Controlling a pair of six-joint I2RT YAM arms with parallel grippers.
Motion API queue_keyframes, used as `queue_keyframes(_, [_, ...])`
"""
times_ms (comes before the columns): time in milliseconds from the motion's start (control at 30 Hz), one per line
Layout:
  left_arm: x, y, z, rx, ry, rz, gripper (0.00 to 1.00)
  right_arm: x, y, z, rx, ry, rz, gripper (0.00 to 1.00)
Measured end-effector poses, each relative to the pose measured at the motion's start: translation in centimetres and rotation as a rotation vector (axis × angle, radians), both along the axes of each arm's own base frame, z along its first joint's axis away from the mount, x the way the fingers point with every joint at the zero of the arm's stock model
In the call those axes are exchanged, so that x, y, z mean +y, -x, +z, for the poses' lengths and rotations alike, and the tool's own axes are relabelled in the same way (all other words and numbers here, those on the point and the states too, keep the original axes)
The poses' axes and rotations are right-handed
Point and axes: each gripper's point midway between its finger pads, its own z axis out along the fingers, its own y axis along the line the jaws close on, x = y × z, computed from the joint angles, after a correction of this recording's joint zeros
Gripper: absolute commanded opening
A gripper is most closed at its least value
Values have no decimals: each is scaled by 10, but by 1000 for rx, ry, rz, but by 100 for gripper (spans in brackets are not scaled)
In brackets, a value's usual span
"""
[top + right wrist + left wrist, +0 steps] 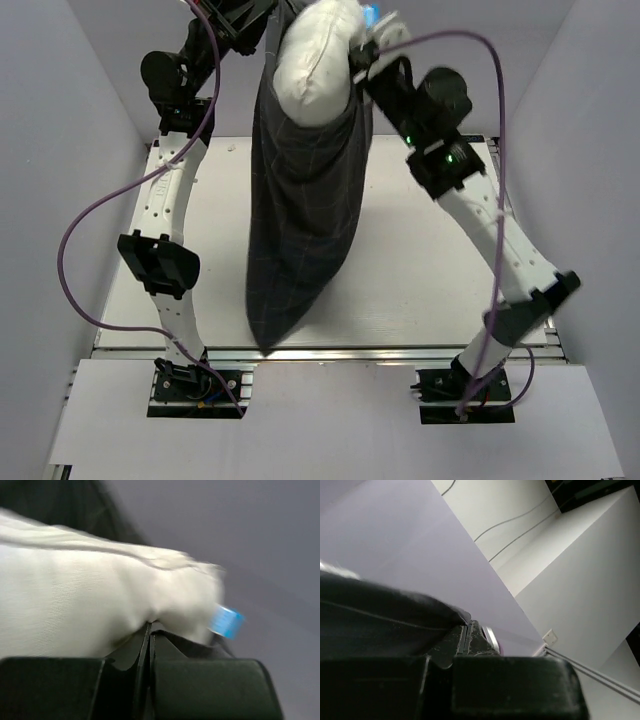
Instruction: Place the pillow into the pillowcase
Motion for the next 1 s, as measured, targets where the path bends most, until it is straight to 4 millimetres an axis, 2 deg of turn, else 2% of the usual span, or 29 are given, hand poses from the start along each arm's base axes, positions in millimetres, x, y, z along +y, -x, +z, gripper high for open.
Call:
queue_keyframes(67, [0, -3, -4, 24, 4, 0, 0, -12, -36, 23, -12, -58, -76, 0])
queue_keyframes(100, [1, -5, -6, 37, 9, 4, 0, -28, -58, 36, -31, -95, -136, 0])
queue_keyframes(133, [1, -8, -8, 49, 13, 9, 0, -40, -71, 39, -32, -112, -167, 0])
queue_keyframes(167, [1, -10, -10, 60, 13, 12, 0, -48, -80, 33, -11, -113, -187, 0])
queue_keyframes(200, [1, -11, -12, 68, 13, 13, 0, -50, -79, 27, 6, -101, -184, 0])
queue_keyframes(233, [0, -12, -14, 73, 9, 13, 0, -41, -72, 13, 30, -68, -144, 0])
queue_keyframes(267, [-1, -13, -16, 76, 6, 12, 0, -22, -53, -2, 52, -30, -81, 0])
queue_keyframes(300, [-2, -14, -18, 79, 5, 12, 0, 3, -19, -25, 75, 21, 3, 0])
queue_keyframes(333, [-3, -16, -20, 84, 1, 11, 0, 35, 25, -50, 92, 89, 113, 0])
queue_keyframes(367, [-4, -17, -23, 87, -8, 5, 0, 64, 72, -64, 78, 143, 223, 0])
queue_keyframes(400, [-6, -18, -25, 87, -17, -2, 0, 92, 121, -70, 45, 184, 345, 0])
queue_keyframes(433, [-5, -20, -25, 85, -16, -1, 0, 112, 162, -66, 3, 199, 449, 0])
queue_keyframes(467, [-4, -23, -25, 84, -11, 5, 0, 124, 191, -54, -50, 189, 529, 0])
queue_keyframes(500, [-2, -25, -24, 83, -5, 12, 0, 126, 199, -39, -89, 176, 555, 0])
queue_keyframes(533, [-2, -24, -23, 80, -8, 9, 0, 117, 181, -14, -128, 137, 512, 0])
queue_keyframes(567, [-5, -22, -25, 77, -21, -3, 0, 99, 144, 10, -146, 99, 421, 0])
queue_keyframes(600, [-8, -20, -26, 75, -26, -13, 0, 79, 102, 25, -149, 77, 319, 0])
queue_keyframes(633, [-13, -18, -27, 79, -31, -24, 0, 48, 49, 43, -163, 41, 182, 0])
queue_keyframes(667, [-17, -20, -29, 97, -32, -26, 0, 18, 2, 53, -173, 14, 66, 0])
queue_keyframes(700, [-19, -26, -33, 128, -28, -20, 0, -13, -41, 53, -168, -3, -38, 0])
queue_keyframes(733, [-18, -33, -37, 154, -24, -12, 0, -40, -73, 48, -154, -14, -124, 0])
queue_keyframes(767, [-17, -38, -40, 173, -21, -2, 0, -58, -90, 44, -141, -20, -178, 0])
queue_keyframes(800, [-15, -41, -42, 180, -19, 2, 0, -93, -120, 28, -94, -27, -282, 0])
queue_keyframes(833, [-12, -43, -42, 180, -16, 8, 0, -111, -139, 4, -18, -19, -323, 0])
queue_keyframes(867, [-9, -42, -40, 170, -10, 12, 0, -117, -144, -18, 44, -11, -337, 0])
queue_keyframes(900, [-8, -39, -37, 151, -7, 14, 0, -107, -138, -36, 87, 13, -320, 0])
queue_keyframes(933, [-8, -35, -34, 133, -8, 9, 0, -85, -123, -54, 116, 44, -281, 0])
queue_keyframes(967, [-9, -31, -32, 121, -13, 2, 0, -50, -92, -71, 138, 88, -199, 0])
queue_keyframes(1000, [-13, -27, -33, 113, -34, -16, 0, -1, -47, -82, 148, 136, -78, 0])
